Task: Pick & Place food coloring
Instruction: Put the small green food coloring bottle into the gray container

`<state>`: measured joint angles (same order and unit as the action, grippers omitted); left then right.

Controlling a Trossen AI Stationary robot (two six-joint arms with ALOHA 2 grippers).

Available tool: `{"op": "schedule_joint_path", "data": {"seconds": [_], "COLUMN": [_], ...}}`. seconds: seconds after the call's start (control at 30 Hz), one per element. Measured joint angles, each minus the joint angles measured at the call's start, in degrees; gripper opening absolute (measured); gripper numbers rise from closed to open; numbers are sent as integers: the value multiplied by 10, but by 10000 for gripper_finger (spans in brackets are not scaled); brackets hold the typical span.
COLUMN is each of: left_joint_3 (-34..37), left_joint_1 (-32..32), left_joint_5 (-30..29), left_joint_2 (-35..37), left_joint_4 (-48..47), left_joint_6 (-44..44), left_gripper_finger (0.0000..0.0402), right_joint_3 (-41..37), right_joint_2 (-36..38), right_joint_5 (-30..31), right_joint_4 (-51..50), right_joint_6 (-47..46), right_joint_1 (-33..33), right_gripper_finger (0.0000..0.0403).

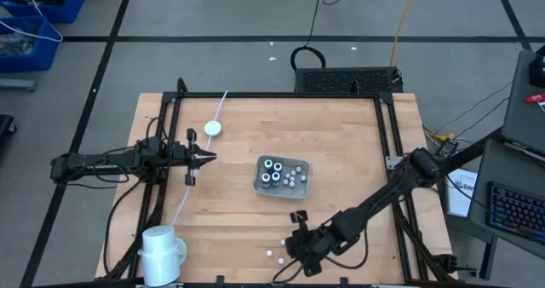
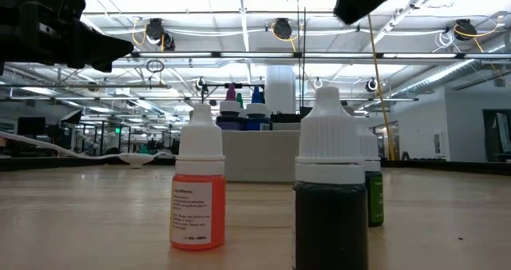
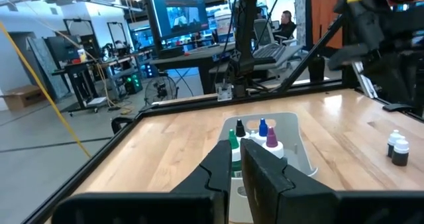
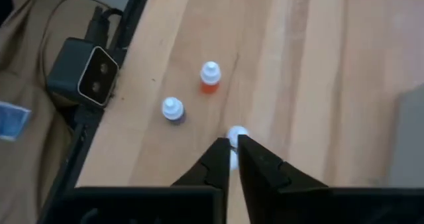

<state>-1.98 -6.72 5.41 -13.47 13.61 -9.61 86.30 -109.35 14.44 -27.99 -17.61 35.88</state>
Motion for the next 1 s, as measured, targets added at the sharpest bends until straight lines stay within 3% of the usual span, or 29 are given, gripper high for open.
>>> {"op": "schedule_joint_path", "data": {"seconds": [0.1,0.5,0.8,1.0], "left_joint_3": [0,0,0,0], "left_joint_1": [0,0,0,0], "left_joint_5": [0,0,0,0], "left_joint_2": [0,0,0,0], "left_joint_4": [0,0,0,0], "left_joint_6": [9,9,9,9], "left_gripper_finger": [42,42,42,42], "right_joint_3": [0,-14,-67,-95], "right_joint_2": [-18,-26,-28,-27], "right_joint_5": [-26,-22,-10,-10], "right_joint_4": [18,19,43,113], "right_joint_6": [-9,-58,-82,-73], "right_joint_1": [-2,-3,-6,-7], "right_gripper_finger": [58,187,212,212]}}
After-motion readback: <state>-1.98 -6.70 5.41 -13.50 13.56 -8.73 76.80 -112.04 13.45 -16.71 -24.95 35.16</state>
